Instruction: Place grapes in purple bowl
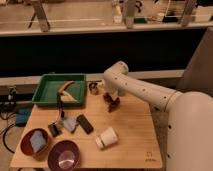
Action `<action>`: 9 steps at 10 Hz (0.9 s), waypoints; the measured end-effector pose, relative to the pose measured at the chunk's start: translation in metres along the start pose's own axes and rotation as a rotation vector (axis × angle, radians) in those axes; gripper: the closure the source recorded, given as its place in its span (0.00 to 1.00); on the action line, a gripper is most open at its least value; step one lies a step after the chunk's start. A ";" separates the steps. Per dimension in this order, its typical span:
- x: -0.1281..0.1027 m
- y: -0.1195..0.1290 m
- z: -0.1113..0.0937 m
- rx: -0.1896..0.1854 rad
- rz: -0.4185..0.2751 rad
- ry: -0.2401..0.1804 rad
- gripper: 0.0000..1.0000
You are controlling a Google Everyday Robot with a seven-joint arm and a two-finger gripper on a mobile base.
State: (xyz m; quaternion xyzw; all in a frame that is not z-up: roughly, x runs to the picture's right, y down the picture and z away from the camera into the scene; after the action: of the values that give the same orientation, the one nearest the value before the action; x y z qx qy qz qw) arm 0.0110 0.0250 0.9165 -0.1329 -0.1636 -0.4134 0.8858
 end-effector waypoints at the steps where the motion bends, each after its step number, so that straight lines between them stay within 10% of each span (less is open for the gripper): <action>1: 0.000 0.003 0.013 -0.030 -0.009 -0.005 0.20; 7: 0.009 0.029 0.032 -0.194 0.019 0.023 0.22; 9: 0.009 0.031 0.040 -0.220 0.035 -0.011 0.38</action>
State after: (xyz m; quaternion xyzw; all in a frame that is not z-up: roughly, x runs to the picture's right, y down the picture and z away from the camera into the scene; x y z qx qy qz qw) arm 0.0336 0.0530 0.9537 -0.2346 -0.1195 -0.4128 0.8720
